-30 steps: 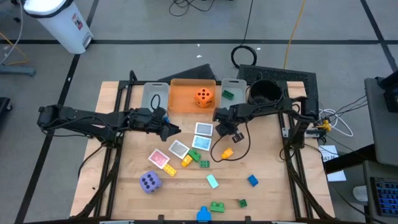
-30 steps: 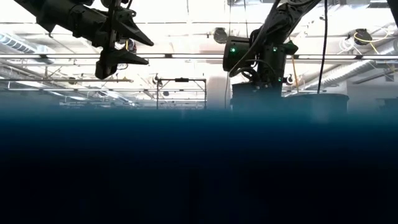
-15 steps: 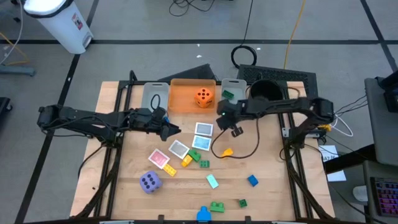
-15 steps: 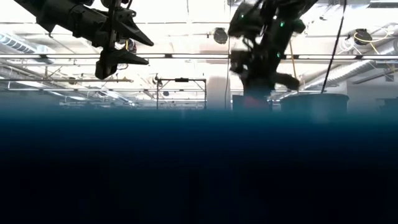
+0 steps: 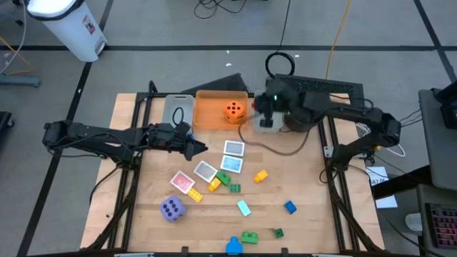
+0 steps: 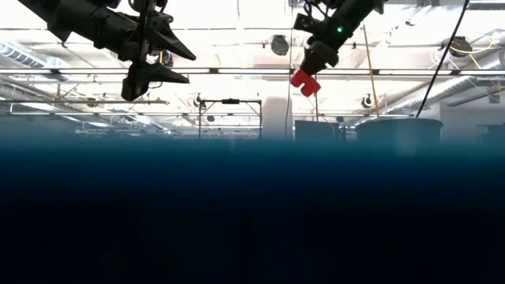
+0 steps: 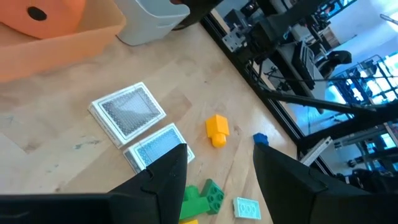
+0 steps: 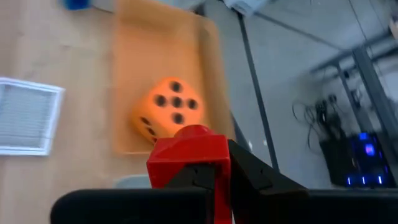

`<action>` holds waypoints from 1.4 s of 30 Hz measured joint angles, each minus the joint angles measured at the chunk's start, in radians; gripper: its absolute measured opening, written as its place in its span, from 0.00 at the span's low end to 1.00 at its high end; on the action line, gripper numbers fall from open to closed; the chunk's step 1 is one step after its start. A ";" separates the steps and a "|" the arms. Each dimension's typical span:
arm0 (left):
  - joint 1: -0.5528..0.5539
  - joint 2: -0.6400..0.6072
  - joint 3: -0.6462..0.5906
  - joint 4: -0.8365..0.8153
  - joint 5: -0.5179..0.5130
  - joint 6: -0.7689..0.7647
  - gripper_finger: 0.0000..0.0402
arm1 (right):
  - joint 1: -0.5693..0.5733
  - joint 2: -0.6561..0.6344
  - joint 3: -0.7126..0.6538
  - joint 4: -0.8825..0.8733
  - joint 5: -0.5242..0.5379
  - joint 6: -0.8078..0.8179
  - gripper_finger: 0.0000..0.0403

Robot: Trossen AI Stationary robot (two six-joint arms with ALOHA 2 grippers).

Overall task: Pick & Place Toys
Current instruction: Put the red game piece into the right gray bin

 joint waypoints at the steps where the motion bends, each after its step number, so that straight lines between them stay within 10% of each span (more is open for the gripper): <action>1: 0.005 0.000 0.000 0.000 0.003 0.000 0.47 | -0.020 0.013 0.028 -0.028 -0.001 0.001 0.02; 18: 0.071 0.000 0.000 0.001 0.088 0.032 0.47 | -0.309 0.336 0.276 -0.412 -0.137 0.155 0.02; 42: 0.187 0.000 0.000 0.003 0.289 0.062 0.47 | -0.403 0.562 0.301 -0.324 -0.155 0.217 0.03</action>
